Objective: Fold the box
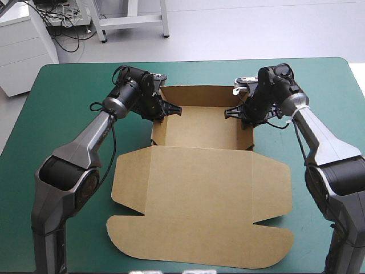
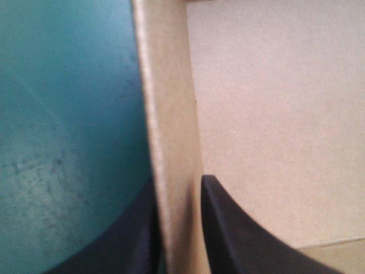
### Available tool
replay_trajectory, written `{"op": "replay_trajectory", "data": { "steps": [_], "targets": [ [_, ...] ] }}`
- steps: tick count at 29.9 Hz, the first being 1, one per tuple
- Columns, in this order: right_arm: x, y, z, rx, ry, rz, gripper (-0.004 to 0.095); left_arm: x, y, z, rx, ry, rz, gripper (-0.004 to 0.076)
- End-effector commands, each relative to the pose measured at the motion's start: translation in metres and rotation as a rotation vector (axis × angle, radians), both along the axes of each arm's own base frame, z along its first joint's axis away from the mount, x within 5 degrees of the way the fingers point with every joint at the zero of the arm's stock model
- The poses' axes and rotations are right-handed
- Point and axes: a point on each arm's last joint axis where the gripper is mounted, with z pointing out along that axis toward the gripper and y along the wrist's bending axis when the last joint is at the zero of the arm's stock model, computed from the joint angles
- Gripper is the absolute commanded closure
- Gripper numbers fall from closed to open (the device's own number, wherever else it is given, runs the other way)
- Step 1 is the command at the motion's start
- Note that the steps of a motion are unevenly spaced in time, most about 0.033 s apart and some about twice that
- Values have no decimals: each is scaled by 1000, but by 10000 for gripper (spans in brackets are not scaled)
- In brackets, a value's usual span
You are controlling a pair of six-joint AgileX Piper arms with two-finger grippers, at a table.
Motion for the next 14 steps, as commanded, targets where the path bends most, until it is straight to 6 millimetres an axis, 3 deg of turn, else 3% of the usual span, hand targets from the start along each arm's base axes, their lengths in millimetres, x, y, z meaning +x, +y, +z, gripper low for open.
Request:
{"op": "replay_trajectory", "data": {
  "steps": [1, 4, 6, 11, 14],
  "targets": [
    [-10, 3, 30, 65, -48, -8, 386, -14, 2, 29, -27, 0, -21, 390],
    [-10, 2, 30, 67, -46, -21, 180, -14, 2, 31, -27, -8, -20, 257],
    [-9, 1, 30, 65, -45, -38, 103, -14, 2, 33, -28, -18, -20, 222],
    [-8, -2, 30, 31, -53, -61, 83, -10, 5, 44, -10, -72, -17, 220],
    [-9, -5, 35, 15, -76, -63, 83, -5, 15, 62, -19, -134, 8, 221]
  ]
}}
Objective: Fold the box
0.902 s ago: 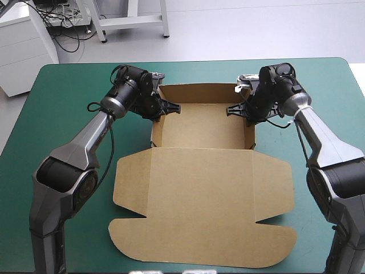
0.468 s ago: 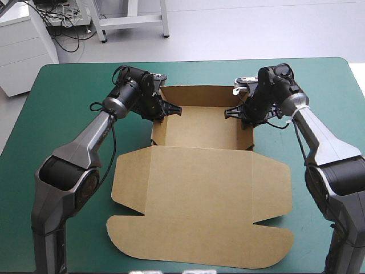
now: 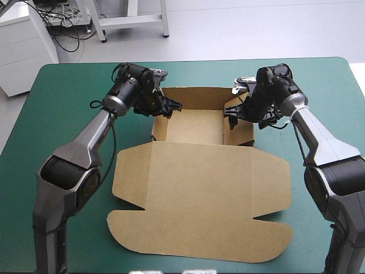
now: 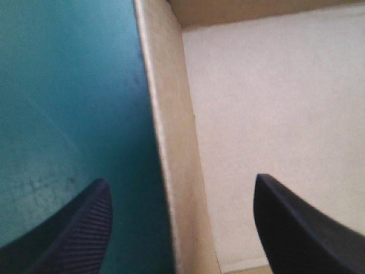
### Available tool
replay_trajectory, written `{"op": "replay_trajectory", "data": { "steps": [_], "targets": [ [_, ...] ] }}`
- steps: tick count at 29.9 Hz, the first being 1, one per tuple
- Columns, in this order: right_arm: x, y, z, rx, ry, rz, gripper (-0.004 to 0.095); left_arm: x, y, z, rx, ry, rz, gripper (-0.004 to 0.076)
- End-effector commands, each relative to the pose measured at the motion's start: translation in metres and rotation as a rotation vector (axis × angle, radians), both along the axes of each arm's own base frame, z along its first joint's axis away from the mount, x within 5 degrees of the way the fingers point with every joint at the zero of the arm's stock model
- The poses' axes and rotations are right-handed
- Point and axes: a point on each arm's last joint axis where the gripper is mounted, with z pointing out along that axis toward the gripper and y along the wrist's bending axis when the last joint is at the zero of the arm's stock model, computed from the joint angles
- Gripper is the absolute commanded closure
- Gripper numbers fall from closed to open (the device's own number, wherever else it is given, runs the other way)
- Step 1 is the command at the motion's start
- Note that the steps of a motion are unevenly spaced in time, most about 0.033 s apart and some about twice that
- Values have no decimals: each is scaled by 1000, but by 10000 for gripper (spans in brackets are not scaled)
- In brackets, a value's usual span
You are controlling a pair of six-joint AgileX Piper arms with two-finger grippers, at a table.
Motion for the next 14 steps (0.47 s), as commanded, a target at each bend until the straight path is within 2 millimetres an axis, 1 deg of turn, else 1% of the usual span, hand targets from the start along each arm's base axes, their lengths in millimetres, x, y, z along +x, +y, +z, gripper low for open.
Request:
{"op": "replay_trajectory", "data": {
  "steps": [1, 3, 5, 8, 10, 12, 13, 14],
  "targets": [
    [-8, -9, 39, -19, -103, -13, 83, -8, 17, 56, -50, -101, 25, 221],
    [-8, -11, 49, -19, -136, -23, 83, -6, 23, 71, -98, -135, 40, 222],
    [-10, -10, 64, 10, -174, -29, 83, -7, 31, 91, -148, -185, 59, 222],
    [-15, -11, 85, 38, -234, -28, 83, -15, 40, 118, -201, -249, 74, 222],
    [-20, -13, 97, 41, -267, -27, 83, -26, 45, 136, -231, -283, 64, 230],
    [-26, -17, 108, 12, -304, -23, 83, -36, 52, 151, -226, -326, 61, 268],
    [-30, -20, 113, -5, -322, -25, 83, -42, 55, 159, -225, -349, 47, 309],
    [-34, -23, 117, -14, -334, -29, 83, -50, 58, 169, -227, -375, 35, 366]
  ]
}}
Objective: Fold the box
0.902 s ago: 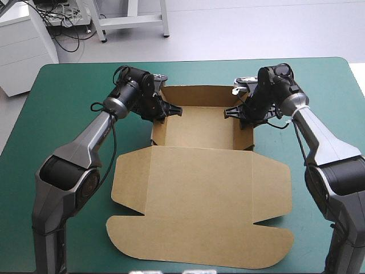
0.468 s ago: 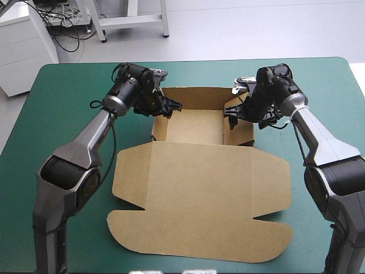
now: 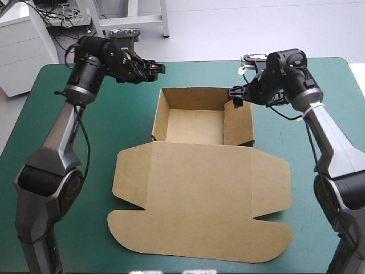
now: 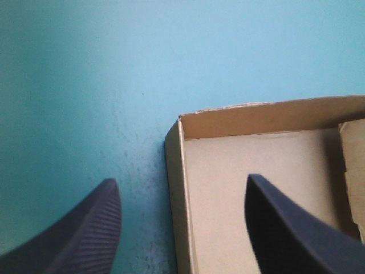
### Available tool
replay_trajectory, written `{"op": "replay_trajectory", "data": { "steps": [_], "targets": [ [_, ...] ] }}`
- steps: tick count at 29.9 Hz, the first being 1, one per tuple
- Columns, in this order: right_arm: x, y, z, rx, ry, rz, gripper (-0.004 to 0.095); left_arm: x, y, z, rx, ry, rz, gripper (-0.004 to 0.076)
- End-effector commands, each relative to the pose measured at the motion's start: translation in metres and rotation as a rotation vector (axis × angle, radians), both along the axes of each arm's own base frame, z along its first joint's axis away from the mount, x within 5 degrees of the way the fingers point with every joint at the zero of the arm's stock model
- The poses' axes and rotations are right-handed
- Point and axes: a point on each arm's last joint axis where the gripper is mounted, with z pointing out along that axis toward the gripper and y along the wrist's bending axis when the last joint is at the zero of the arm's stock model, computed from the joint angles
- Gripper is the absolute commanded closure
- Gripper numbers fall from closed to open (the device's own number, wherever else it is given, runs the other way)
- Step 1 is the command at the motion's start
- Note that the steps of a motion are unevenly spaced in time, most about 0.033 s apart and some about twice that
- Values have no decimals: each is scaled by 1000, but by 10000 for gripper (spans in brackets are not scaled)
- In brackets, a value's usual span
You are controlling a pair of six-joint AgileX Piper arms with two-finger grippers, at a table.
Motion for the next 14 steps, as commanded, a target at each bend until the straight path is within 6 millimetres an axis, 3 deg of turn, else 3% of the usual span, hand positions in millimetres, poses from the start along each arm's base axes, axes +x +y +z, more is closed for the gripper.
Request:
{"op": "replay_trajectory", "data": {
  "steps": [1, 4, 5, 10, 14],
  "targets": [
    [-26, -15, 47, -19, -125, -14, 83, -45, 16, 62, -33, -124, -33, 424],
    [-39, -20, 51, -21, -126, -36, 83, -67, 24, 86, -34, -196, -54, 708],
    [-43, -21, 51, -22, -121, -36, 83, -77, 28, 96, -24, -231, -73, 751],
    [-54, -23, 48, -15, -99, -42, 83, -123, 46, 134, -12, -361, -95, 756],
    [-53, -18, 46, 24, -90, -38, 83, -163, 59, 147, -17, -397, -107, 756]
  ]
}}
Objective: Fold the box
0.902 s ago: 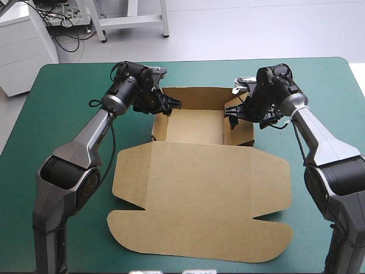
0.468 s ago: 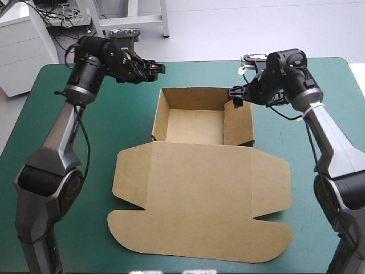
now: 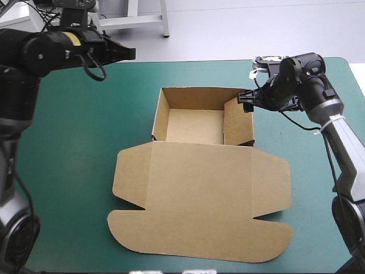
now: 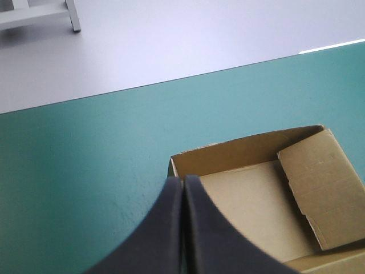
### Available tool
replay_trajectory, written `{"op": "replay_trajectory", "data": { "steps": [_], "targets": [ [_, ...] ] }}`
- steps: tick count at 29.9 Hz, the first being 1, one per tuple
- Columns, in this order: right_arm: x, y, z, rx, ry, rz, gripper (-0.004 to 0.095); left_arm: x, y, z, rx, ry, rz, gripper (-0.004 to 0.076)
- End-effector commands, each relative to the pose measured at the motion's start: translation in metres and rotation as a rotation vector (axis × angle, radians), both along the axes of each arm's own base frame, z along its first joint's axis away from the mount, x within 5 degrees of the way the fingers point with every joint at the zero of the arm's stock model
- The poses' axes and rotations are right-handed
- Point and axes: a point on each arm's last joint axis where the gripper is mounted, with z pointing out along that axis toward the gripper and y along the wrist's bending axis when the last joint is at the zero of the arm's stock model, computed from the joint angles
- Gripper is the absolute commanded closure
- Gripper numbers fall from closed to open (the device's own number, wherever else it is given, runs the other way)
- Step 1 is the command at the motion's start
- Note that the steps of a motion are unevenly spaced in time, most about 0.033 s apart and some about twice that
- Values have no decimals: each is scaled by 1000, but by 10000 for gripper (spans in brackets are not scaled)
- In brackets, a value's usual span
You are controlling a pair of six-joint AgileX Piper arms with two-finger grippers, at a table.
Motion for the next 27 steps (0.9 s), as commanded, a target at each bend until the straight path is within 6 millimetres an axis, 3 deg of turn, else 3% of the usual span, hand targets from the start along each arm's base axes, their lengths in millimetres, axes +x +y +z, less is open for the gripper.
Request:
{"op": "replay_trajectory", "data": {
  "steps": [1, 5, 12, 20, 27],
  "targets": [
    [-10, -2, 22, 48, -71, -2, 83, -54, 19, 21, -4, -41, -19, 756],
    [3, 2, 11, 64, -77, -35, 83, -92, 34, 14, 24, -30, -19, 756],
    [25, 8, -27, 32, 45, -48, 83, -141, 54, -24, 63, 31, 5, 756],
    [43, 17, -62, 47, 130, -33, 83, -178, 68, -76, 55, 51, 15, 756],
    [51, 19, -77, 37, 155, -32, 96, -204, 77, -103, 52, 44, 17, 756]
  ]
}}
